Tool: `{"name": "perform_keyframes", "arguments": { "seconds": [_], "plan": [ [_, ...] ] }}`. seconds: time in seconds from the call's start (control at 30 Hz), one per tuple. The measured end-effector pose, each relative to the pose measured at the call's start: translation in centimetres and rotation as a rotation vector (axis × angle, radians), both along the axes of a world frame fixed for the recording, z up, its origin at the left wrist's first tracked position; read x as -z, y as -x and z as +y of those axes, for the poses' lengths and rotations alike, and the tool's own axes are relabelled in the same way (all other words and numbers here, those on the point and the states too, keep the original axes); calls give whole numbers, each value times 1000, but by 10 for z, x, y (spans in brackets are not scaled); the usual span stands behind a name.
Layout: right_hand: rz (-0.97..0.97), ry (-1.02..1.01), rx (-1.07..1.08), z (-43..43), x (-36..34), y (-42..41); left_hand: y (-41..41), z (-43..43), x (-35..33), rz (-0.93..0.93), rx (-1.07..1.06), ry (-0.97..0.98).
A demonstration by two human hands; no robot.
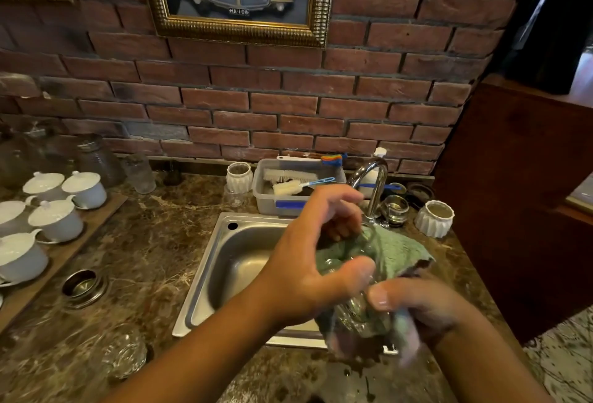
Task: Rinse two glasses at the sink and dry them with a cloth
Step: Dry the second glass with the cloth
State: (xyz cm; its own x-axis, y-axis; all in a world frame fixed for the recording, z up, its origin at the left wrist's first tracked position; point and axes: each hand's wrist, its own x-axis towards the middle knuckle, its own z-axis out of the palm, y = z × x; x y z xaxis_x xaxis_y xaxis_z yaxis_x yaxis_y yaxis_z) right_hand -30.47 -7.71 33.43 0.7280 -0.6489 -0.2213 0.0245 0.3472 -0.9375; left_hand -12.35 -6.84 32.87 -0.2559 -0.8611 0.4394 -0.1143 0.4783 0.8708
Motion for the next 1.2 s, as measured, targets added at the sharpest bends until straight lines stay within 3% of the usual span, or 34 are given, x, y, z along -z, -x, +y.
{"name": "perform_keyframes", "arguments": {
  "seconds": [0.07, 0.17, 0.27, 0.37, 0.43, 0.53, 0.67, 0.73, 0.83, 0.9, 1.0, 1.13, 1.2],
  "plan": [
    [47, -152, -34, 0, 10, 3, -3, -3, -1, -60, 52, 12],
    [56, -65, -5, 2, 13, -3, -7, -12, 5, -146, 52, -40],
    [130, 234, 222, 2, 12, -10, -6, -17, 12, -151, -21, -96],
    [542, 820, 319, -2, 13, -20, 2, -22, 17, -144, -102, -164],
    [774, 1074, 377, -6, 17, -24, 8, -24, 20, -116, -164, -210],
    [780, 1116, 436, -6, 23, -29, 14, -23, 20, -51, -227, -250],
    [739, 1193, 349, -3, 16, -28, 11, -15, 15, 7, -263, -192],
    [525, 1050, 304, -2, 9, -24, 7, -10, 12, 27, -224, -136],
    [148, 653, 215, 4, -4, -14, 0, -4, 5, 17, -153, -49],
    [86, 342, 149, 1, -3, -9, -3, -1, -1, 5, -66, 0],
    [-37, -70, -143, 0, 4, 1, 0, 3, -7, -59, 54, 66],
    [-18, -80, -168, -2, 14, 0, -1, -10, -2, -92, 50, 2],
    [86, 46, 0, -3, 20, -4, -2, -17, 4, -57, 8, -58]
  ]
}}
